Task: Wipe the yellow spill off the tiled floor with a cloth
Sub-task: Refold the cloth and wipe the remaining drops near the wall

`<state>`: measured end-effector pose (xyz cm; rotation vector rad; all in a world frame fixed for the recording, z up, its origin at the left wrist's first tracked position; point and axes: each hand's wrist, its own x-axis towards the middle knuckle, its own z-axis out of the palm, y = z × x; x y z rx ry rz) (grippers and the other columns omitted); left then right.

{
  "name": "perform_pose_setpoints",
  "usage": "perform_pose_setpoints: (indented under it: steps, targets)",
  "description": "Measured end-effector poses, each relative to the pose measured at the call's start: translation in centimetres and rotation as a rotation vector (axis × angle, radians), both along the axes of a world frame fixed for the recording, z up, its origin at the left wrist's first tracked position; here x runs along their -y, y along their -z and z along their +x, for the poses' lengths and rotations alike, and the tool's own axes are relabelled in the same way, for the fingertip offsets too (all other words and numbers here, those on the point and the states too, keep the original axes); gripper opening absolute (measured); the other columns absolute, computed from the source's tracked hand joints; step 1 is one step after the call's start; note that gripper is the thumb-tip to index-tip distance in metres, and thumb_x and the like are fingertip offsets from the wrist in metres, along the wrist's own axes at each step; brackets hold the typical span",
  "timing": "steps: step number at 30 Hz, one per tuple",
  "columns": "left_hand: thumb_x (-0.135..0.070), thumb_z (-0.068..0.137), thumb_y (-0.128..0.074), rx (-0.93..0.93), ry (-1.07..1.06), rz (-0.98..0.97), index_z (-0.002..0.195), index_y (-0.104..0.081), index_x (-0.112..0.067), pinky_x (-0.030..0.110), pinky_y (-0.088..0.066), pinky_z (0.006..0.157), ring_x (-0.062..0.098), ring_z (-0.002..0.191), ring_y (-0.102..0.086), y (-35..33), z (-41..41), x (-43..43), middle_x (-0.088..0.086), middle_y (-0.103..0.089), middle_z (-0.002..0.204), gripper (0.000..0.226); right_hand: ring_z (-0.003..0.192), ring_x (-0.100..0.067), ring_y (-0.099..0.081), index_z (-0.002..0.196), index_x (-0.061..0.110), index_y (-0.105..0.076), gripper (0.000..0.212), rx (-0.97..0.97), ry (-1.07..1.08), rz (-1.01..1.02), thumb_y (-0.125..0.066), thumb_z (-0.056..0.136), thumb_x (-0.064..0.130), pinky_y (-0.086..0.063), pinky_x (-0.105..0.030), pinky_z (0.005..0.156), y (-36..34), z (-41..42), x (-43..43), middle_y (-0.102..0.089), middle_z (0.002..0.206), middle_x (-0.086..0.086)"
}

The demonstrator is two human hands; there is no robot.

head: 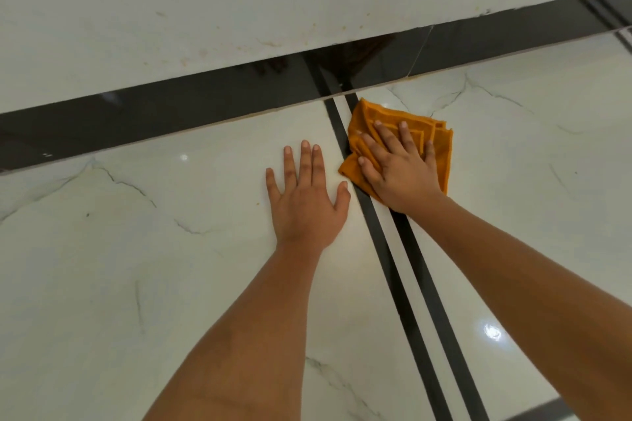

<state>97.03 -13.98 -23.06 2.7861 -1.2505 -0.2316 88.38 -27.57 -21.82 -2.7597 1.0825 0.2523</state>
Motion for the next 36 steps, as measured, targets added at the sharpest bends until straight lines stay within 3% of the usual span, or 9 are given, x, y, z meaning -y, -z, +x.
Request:
perform_pose_setpoints:
  steps: [7, 13, 18, 22, 26, 29, 31, 36]
  targets:
    - [-0.064, 0.090, -0.016, -0.004, 0.019, -0.005, 0.150, -0.001, -0.020, 0.050, 0.004, 0.113, 0.026, 0.144, 0.010, 0.2, 0.3, 0.2, 0.003, 0.003, 0.158, 0.075, 0.144, -0.024, 0.013, 0.146, 0.042, -0.005, 0.053, 0.102, 0.118, 0.016, -0.014, 0.096, 0.055, 0.010, -0.058, 0.109, 0.7, -1.8, -3.3, 0.002, 0.158, 0.010]
    - [-0.060, 0.091, -0.021, -0.073, 0.243, -0.065, 0.150, -0.010, -0.019, 0.044, 0.004, 0.114, 0.019, 0.144, 0.007, -0.8, -3.7, -4.7, 0.001, -0.001, 0.158, 0.073, 0.143, -0.023, 0.016, 0.146, 0.043, -0.002, 0.057, 0.090, 0.269, 0.061, -0.013, 0.093, 0.060, 0.010, -0.058, 0.109, 0.3, -7.2, -8.4, 0.007, 0.158, 0.010]
    - [-0.067, 0.087, -0.019, -0.069, 0.356, 0.014, 0.150, 0.002, -0.019, 0.041, 0.009, 0.113, 0.018, 0.144, 0.011, -0.5, -6.8, -10.3, 0.001, 0.006, 0.158, 0.082, 0.141, -0.015, 0.021, 0.139, 0.052, 0.009, 0.060, 0.031, 0.044, 0.008, 0.004, 0.082, 0.069, 0.009, -0.056, 0.112, 0.5, -14.8, -12.8, 0.010, 0.156, 0.015]
    - [-0.063, 0.084, -0.010, -0.071, 0.337, 0.014, 0.149, 0.002, -0.018, 0.040, 0.011, 0.112, 0.019, 0.144, 0.011, -0.9, -9.5, -12.9, 0.002, 0.005, 0.158, 0.081, 0.143, -0.022, 0.018, 0.144, 0.047, 0.002, 0.056, 0.084, 0.281, 0.068, -0.010, 0.092, 0.063, 0.012, -0.058, 0.110, -0.1, -12.8, -12.5, 0.009, 0.157, 0.011]
    - [-0.065, 0.079, -0.003, -0.089, 0.372, -0.002, 0.150, -0.003, -0.018, 0.039, 0.011, 0.112, 0.015, 0.143, 0.011, -1.1, -12.7, -15.6, 0.001, 0.001, 0.158, 0.085, 0.144, -0.018, 0.011, 0.141, 0.052, 0.000, 0.056, 0.069, -0.046, -0.029, -0.004, 0.088, 0.066, 0.003, -0.056, 0.113, 0.5, -21.7, -16.4, 0.001, 0.156, 0.016]
    - [-0.063, 0.080, -0.004, -0.134, 0.398, -0.006, 0.149, -0.001, -0.018, 0.039, 0.011, 0.112, 0.013, 0.141, 0.014, -1.3, -15.6, -16.4, 0.000, 0.003, 0.158, 0.083, 0.143, -0.015, 0.015, 0.140, 0.055, 0.001, 0.053, 0.037, 0.231, 0.034, -0.008, 0.089, 0.066, 0.008, -0.053, 0.113, -0.1, -25.0, -13.9, 0.004, 0.156, 0.017]
    - [-0.062, 0.082, -0.008, -0.148, 0.415, -0.020, 0.150, -0.005, -0.018, 0.040, 0.008, 0.112, 0.015, 0.143, 0.006, -1.1, -17.7, -16.0, 0.001, -0.001, 0.158, 0.081, 0.143, -0.018, 0.014, 0.142, 0.052, -0.002, 0.053, 0.050, 0.369, 0.028, -0.013, 0.092, 0.063, 0.009, -0.054, 0.112, -0.3, -24.1, -14.7, 0.005, 0.156, 0.016]
    - [-0.057, 0.087, -0.024, -0.120, 0.452, -0.041, 0.146, -0.028, -0.016, 0.046, -0.011, 0.111, 0.026, 0.142, -0.020, -0.9, -22.1, -14.3, 0.008, -0.022, 0.154, 0.072, 0.145, -0.020, -0.003, 0.142, 0.047, -0.018, 0.055, 0.086, 0.001, -0.027, -0.012, 0.091, 0.064, -0.001, -0.051, 0.112, 0.5, -33.6, -17.5, -0.015, 0.154, 0.014]
